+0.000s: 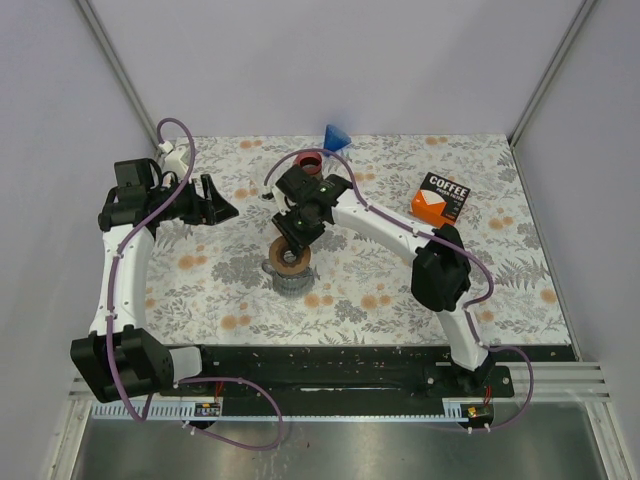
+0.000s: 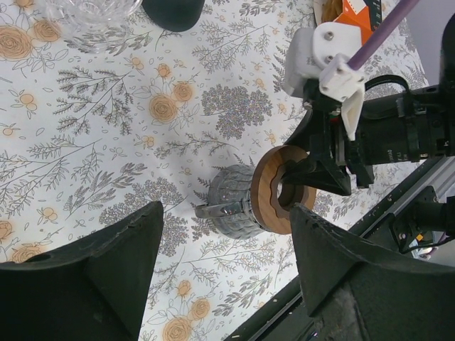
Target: Place the coffee filter in the dripper
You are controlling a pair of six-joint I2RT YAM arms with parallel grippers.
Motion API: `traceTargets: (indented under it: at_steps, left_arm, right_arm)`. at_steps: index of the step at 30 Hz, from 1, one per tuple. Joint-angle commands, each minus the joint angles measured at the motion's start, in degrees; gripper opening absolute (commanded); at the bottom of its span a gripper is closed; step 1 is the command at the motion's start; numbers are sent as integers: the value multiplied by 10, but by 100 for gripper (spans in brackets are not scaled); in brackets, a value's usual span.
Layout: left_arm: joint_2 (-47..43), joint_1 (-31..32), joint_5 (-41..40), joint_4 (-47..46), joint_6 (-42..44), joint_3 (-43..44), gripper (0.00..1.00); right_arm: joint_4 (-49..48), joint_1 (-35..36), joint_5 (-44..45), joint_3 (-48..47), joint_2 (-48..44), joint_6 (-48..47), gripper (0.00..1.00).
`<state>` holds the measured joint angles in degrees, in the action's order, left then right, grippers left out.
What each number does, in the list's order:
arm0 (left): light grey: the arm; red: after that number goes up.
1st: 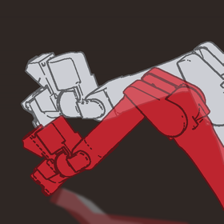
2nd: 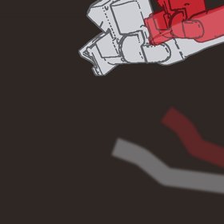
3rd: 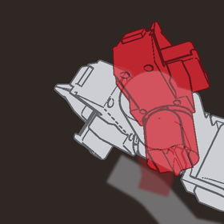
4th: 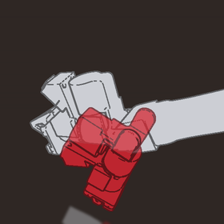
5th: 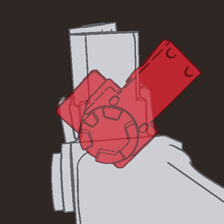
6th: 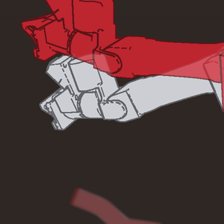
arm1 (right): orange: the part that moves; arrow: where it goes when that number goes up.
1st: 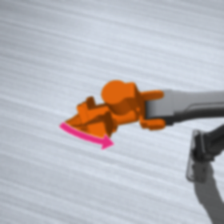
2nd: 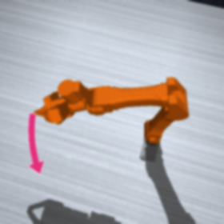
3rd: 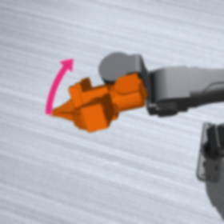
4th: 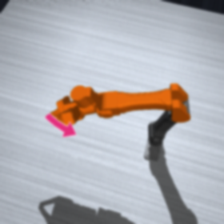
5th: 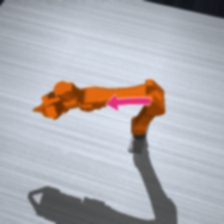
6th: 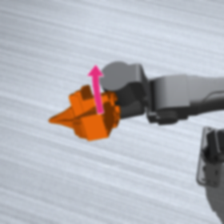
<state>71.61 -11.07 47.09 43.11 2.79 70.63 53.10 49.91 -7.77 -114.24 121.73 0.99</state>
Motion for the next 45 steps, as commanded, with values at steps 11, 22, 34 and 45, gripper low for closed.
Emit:
traceTargets:
  at_steps: [11, 22, 34, 45]
  left_arm:
    - [-9, -10, 12, -22, 15, -3, 75]
    - [-10, -12, 17, -22, 18, -4, 76]
    - [-11, -18, 11, -22, 34, 0, 76]
    - [12, -20, -25, -25, 43, 6, 76]
  right_arm:
    - [78, 25, -18, -78, 49, -48, 58]
    - [60, 26, -27, -88, 29, -53, 75]
    - [15, -8, -16, -83, -120, -130, 99]
    - [-38, -227, -181, -246, -21, -100, 100]
